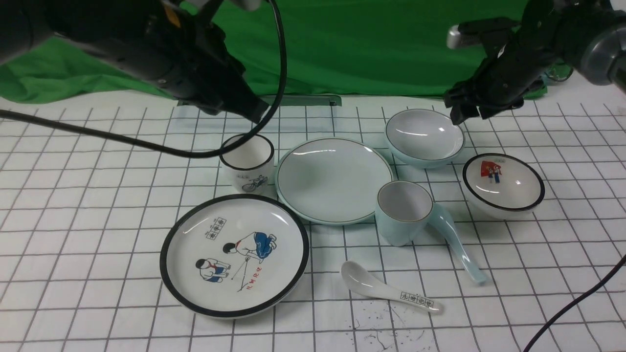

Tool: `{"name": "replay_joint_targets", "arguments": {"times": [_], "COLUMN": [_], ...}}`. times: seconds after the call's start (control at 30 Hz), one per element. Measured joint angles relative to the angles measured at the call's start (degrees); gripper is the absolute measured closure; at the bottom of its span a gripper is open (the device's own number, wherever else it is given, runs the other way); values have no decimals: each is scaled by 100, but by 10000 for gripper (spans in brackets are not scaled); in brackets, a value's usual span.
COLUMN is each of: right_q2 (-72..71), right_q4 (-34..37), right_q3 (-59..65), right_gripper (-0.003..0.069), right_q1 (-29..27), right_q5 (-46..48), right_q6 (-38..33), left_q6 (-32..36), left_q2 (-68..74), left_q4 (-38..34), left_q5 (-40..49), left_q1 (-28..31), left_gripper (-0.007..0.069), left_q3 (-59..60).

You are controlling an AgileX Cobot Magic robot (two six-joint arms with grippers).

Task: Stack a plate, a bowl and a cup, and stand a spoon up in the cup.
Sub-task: Use the right arm to grab a blue rice bowl

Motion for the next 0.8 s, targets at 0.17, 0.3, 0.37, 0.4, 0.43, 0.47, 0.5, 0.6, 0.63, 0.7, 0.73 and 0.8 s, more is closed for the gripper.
{"name": "replay_joint_targets", "arguments": {"times": [0.17, 0.3, 0.37, 0.4, 0.43, 0.47, 0.5, 0.6, 0.63, 0.7, 0.73, 0.8], "right_q2": [282, 447, 499, 499, 499, 499, 499, 441, 389, 360, 334, 270], "right_q4": [17, 113, 218, 229, 270, 304, 346, 531, 562, 575, 581, 548], "right_q3": [0, 0, 0, 0, 0, 0, 0, -47, -53, -53, -53, -53], "right_gripper": [197, 210, 279, 288, 362, 440, 497, 569, 578, 578, 578, 578], "right_q1": [0, 0, 0, 0, 5, 5, 5, 5, 5, 5, 5, 5], "right_q5": [-87, -172, -197, -198, -204, -216, -258, -350, -334, -308, -301, -219], "right_q6": [55, 117, 128, 128, 128, 128, 155, 156, 111, 67, 36, -56], "left_q6": [0, 0, 0, 0, 0, 0, 0, 0, 0, 0, 0, 0], "left_q2": [0, 0, 0, 0, 0, 0, 0, 0, 0, 0, 0, 0], "left_q4": [0, 0, 0, 0, 0, 0, 0, 0, 0, 0, 0, 19], "left_q5": [-115, -153, -159, -159, -159, -159, -159, -159, -159, -153, -153, -131], "left_q1": [0, 0, 0, 0, 0, 0, 0, 0, 0, 0, 0, 0], "left_gripper": [634, 634, 634, 634, 634, 634, 634, 634, 634, 634, 634, 634], "left_q3": [0, 0, 0, 0, 0, 0, 0, 0, 0, 0, 0, 0]}}
